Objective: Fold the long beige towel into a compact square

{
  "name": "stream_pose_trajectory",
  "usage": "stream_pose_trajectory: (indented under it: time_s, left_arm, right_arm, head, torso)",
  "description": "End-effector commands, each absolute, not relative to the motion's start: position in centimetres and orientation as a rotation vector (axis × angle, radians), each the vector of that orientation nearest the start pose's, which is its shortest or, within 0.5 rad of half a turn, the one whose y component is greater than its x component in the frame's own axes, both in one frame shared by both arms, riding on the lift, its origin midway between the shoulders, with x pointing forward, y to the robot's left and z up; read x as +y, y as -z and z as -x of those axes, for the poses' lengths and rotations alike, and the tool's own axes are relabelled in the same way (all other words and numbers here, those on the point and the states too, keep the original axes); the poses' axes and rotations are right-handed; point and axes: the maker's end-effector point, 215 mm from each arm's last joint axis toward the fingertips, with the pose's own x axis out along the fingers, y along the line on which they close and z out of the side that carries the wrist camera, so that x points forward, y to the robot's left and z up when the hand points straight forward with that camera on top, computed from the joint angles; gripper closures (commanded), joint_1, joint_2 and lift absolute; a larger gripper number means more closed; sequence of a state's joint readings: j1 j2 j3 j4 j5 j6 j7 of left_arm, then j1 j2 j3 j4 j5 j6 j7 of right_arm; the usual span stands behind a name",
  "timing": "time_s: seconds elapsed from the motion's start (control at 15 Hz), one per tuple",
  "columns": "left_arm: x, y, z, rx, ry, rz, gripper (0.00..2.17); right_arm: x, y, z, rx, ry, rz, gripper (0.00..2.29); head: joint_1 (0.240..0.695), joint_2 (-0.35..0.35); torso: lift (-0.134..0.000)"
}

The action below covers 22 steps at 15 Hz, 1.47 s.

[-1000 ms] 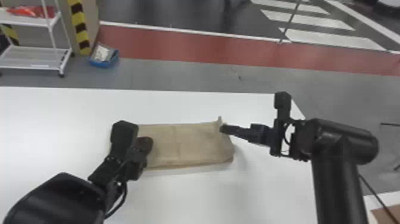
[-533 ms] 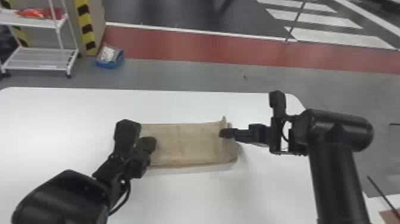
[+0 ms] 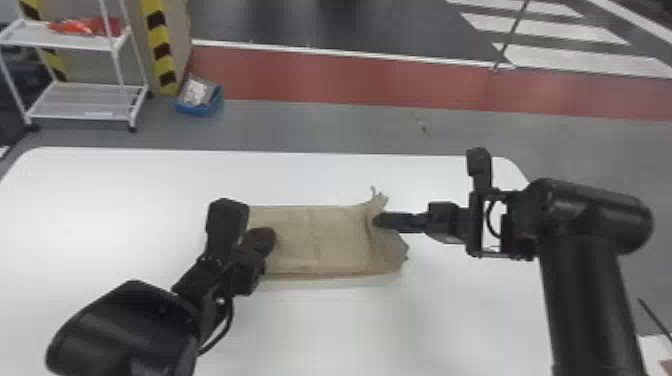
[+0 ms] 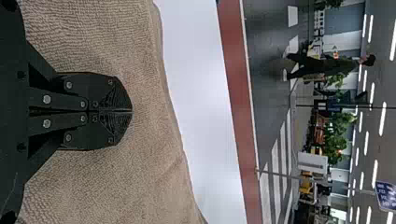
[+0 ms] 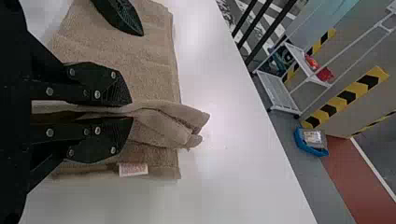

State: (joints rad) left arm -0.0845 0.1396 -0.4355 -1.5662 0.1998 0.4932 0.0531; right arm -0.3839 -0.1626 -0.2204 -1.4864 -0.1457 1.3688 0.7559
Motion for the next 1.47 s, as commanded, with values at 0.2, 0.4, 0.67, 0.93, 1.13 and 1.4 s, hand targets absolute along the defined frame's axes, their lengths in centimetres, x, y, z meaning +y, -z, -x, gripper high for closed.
stream_pose_trajectory:
  time_s: [0.2, 0.4, 0.67, 0.93, 1.13, 1.4]
  left_arm:
    - [4.4, 47.4, -54.1, 0.479, 0.385, -0.081, 2.0]
    - [4.7, 47.6, -54.0, 0.484, 0.381, -0.082, 2.0]
    - [4.3, 47.5, -53.9, 0.483, 0.386, -0.082, 2.0]
    - [4.4, 47.6, -53.8, 0.485, 0.387, -0.085, 2.0]
    - [4.3, 47.8, -53.6, 0.488, 0.389, -0.084, 2.0]
    - [4.5, 48.0, -53.4, 0.494, 0.387, -0.084, 2.0]
  right_arm:
    - [-22.1, 42.0, -53.5, 0.931, -0.495, -0.556, 0.63]
    - [-23.7, 42.7, -53.0, 0.963, -0.447, -0.533, 0.27]
    - [-25.8, 43.8, -52.2, 1.018, -0.365, -0.473, 0.27]
    - [-25.3, 43.3, -53.3, 1.003, -0.367, -0.408, 0.27]
    - [-24.8, 43.0, -54.5, 1.002, -0.359, -0.302, 0.27]
    - [-24.6, 43.4, -55.1, 1.03, -0.331, -0.173, 0.28]
  head:
    - [0.695, -0.165]
    - [0.695, -0.18]
    - [0.695, -0.202]
    - [0.695, -0.221]
    - [0.695, -0.212]
    - [0.695, -0.202]
  torso:
    - [-0.124]
    - [-0.124]
    - [-0.124]
    - [-0.124]
    - [-0.124]
    - [-0.124]
